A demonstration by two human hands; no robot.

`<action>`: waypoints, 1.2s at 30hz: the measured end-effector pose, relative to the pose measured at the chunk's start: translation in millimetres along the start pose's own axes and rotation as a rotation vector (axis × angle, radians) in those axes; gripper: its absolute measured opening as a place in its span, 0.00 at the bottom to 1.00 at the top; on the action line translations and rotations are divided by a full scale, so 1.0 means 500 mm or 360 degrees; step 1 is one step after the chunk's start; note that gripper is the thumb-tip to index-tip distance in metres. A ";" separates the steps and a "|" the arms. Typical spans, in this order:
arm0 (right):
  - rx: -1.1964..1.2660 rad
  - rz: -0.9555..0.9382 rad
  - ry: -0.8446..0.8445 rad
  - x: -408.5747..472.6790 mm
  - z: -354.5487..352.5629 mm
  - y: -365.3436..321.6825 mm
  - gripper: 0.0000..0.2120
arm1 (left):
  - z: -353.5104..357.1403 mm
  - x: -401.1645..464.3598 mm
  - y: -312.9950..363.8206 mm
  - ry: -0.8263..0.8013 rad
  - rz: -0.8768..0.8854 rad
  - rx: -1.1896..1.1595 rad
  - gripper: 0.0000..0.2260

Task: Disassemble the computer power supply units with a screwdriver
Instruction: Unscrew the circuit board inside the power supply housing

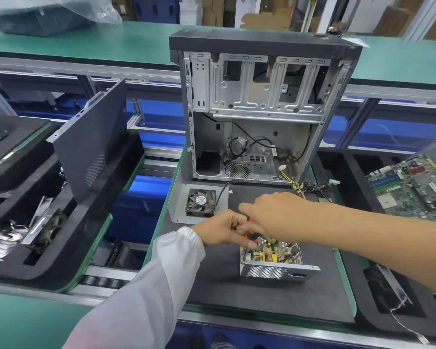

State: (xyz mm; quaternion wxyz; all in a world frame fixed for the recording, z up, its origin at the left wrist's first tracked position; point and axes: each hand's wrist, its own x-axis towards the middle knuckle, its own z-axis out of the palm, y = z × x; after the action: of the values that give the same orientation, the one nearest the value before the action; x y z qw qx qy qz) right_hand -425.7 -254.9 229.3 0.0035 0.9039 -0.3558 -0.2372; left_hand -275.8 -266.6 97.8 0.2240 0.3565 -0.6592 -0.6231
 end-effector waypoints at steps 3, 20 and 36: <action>0.0036 -0.0155 -0.0133 -0.001 -0.011 0.003 0.15 | -0.006 0.001 -0.003 0.0031 -0.0077 -0.0039 0.15; 0.0031 -0.0091 0.0012 0.010 -0.010 0.002 0.12 | -0.015 0.000 -0.014 0.0023 -0.0051 -0.0018 0.15; -0.0017 -0.0034 -0.0029 0.004 -0.016 -0.007 0.14 | -0.009 0.001 -0.011 -0.0017 -0.0006 -0.0103 0.17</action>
State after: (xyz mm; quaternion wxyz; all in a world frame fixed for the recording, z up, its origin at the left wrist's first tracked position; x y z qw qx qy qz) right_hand -418.7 -254.9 234.9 0.0027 0.9055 -0.3448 -0.2473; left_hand -271.7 -270.0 92.8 0.2307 0.3469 -0.6392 -0.6464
